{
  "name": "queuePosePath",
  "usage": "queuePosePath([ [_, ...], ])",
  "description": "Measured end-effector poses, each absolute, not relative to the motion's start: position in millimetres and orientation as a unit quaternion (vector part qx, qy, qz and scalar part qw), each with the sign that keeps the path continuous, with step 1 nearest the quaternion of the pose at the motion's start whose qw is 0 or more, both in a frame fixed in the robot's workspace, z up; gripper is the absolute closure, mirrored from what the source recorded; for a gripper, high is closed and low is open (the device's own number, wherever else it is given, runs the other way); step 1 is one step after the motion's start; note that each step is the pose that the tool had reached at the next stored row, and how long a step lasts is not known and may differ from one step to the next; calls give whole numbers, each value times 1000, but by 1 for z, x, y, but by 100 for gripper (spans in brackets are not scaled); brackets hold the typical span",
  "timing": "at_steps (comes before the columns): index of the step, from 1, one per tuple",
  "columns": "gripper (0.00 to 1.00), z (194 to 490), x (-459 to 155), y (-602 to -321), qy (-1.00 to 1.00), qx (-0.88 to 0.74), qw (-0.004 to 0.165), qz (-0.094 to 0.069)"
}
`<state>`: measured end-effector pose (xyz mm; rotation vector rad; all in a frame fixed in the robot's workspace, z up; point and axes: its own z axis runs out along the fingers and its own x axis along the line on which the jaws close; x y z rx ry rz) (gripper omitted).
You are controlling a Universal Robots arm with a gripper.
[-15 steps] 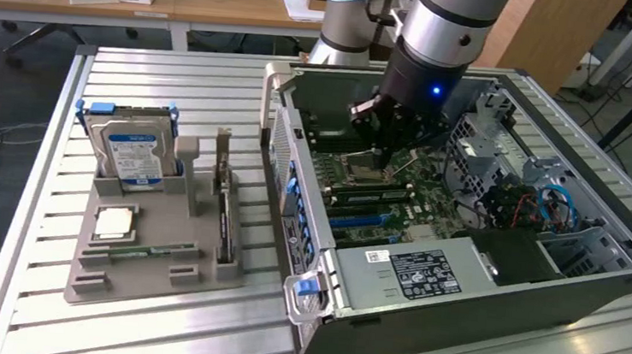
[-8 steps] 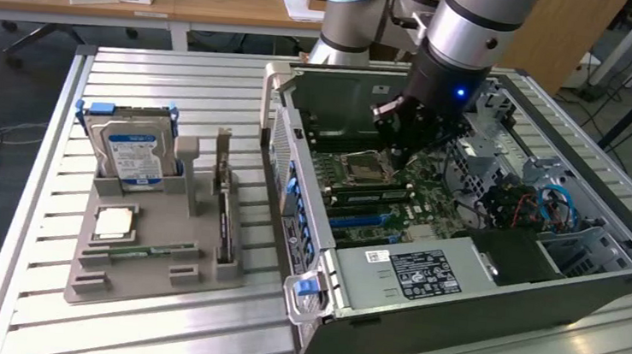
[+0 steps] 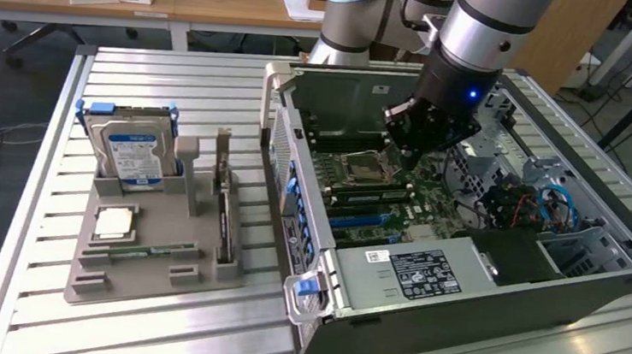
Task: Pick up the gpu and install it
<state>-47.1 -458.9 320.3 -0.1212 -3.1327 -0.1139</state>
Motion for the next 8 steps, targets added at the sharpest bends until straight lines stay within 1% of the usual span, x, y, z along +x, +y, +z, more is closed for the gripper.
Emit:
queuePosePath([
  [5, 90, 320, -47, -458, -999, -39, 2, -36],
  [8, 90, 320, -46, -452, -999, -39, 2, -36],
])
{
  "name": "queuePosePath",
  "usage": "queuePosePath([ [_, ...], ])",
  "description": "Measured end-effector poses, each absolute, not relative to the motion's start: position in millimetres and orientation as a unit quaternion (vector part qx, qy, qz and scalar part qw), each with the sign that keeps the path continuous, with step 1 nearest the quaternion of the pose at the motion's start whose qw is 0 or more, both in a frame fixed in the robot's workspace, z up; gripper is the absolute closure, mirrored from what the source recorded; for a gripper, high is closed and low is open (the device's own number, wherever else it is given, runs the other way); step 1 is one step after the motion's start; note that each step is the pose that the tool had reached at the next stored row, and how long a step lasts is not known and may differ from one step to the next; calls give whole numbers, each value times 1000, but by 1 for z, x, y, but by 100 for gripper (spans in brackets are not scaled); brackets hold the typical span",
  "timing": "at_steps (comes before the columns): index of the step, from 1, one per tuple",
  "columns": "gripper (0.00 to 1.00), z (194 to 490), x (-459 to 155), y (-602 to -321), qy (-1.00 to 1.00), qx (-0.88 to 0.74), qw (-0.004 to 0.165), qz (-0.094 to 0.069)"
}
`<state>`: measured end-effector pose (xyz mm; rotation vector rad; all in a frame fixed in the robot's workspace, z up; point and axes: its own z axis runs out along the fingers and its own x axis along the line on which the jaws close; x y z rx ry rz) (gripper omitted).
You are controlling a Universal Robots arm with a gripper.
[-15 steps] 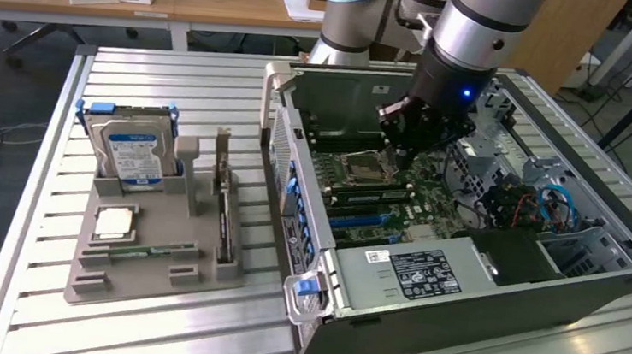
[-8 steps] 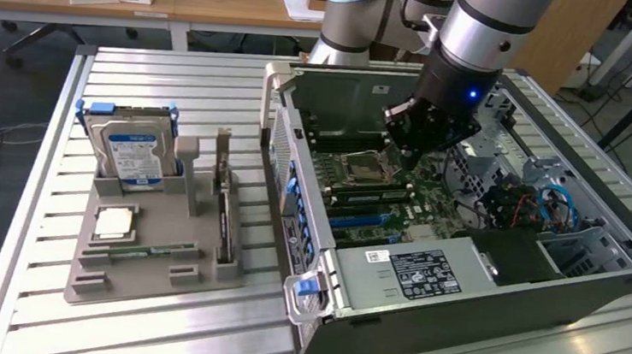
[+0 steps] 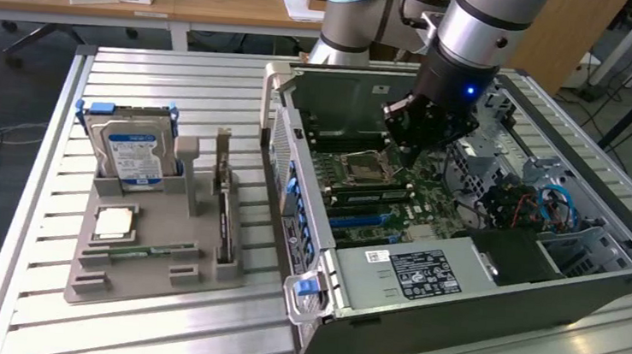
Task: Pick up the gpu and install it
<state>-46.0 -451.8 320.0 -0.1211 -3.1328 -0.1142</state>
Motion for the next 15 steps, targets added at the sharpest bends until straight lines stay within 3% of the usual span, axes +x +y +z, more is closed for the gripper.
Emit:
queuePosePath([
  [15, 90, 315, -40, -411, -999, -39, 2, -36],
])
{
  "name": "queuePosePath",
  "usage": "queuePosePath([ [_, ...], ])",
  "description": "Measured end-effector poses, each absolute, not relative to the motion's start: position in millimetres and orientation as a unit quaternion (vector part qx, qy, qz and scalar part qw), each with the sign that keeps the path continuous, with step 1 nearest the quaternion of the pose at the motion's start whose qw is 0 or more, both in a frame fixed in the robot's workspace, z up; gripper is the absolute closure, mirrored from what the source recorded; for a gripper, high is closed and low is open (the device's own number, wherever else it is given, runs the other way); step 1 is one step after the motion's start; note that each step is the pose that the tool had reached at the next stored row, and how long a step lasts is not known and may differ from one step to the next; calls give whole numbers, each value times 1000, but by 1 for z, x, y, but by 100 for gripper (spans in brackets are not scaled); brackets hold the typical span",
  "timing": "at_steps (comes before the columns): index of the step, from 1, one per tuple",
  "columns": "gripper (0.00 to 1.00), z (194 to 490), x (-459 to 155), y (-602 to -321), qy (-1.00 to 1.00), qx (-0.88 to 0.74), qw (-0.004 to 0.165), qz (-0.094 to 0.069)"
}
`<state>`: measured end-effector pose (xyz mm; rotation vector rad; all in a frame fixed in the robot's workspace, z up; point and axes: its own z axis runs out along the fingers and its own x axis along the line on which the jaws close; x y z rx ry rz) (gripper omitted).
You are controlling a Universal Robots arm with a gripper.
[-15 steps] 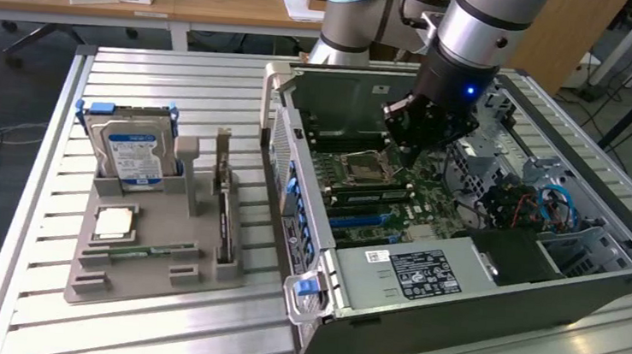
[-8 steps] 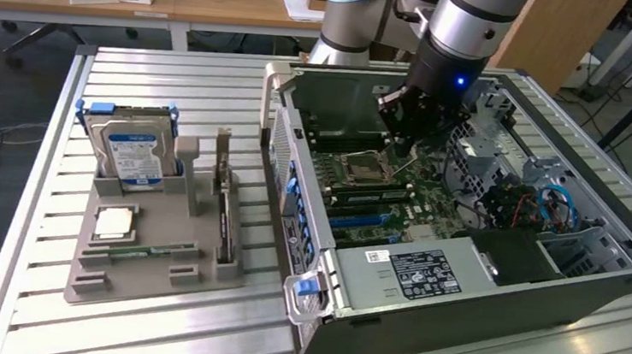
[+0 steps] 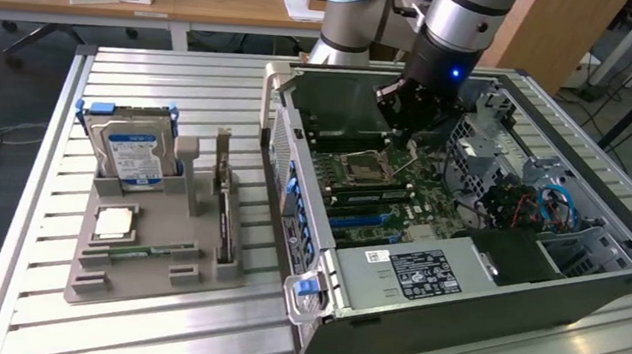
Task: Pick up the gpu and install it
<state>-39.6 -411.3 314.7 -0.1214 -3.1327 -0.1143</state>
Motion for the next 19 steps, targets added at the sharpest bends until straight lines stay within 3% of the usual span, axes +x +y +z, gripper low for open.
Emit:
queuePosePath([
  [13, 90, 314, -37, -406, -999, -39, 2, -36],
  [19, 90, 313, -36, -426, -999, -39, 2, -36],
])
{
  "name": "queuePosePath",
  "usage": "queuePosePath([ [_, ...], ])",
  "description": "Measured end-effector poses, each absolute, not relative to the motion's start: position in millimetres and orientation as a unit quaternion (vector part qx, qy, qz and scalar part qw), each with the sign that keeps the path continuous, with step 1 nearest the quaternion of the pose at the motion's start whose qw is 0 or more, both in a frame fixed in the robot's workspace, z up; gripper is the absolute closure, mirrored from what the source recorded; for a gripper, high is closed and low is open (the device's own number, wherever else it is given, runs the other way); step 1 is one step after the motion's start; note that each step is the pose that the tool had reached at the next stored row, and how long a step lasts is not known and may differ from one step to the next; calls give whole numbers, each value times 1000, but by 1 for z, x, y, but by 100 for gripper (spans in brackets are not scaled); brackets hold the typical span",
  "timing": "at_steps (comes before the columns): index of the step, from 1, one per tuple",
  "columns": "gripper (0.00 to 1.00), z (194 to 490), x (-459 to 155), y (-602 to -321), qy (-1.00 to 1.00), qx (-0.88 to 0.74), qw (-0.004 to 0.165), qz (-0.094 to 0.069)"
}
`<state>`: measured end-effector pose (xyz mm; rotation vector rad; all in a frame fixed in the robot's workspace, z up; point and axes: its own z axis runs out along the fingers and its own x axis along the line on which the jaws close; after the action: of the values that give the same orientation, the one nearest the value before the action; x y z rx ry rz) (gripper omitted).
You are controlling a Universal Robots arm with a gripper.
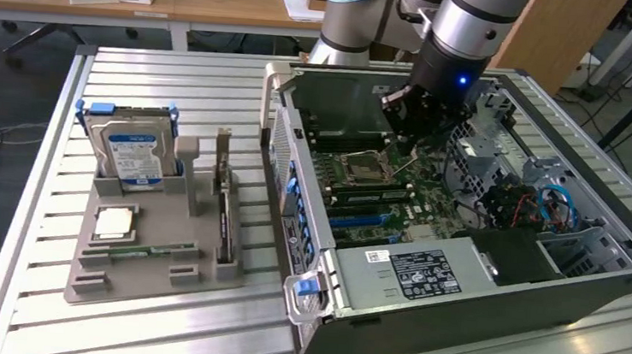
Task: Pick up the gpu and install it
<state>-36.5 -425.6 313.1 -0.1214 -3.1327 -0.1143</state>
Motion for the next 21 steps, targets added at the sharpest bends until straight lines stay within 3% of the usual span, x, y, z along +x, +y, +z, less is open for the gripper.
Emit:
queuePosePath([
  [11, 90, 311, -37, -462, -999, -39, 2, -30],
  [14, 90, 310, -37, -463, -999, -39, 2, -19],
  [21, 90, 310, -27, -463, -999, -39, 2, -19],
])
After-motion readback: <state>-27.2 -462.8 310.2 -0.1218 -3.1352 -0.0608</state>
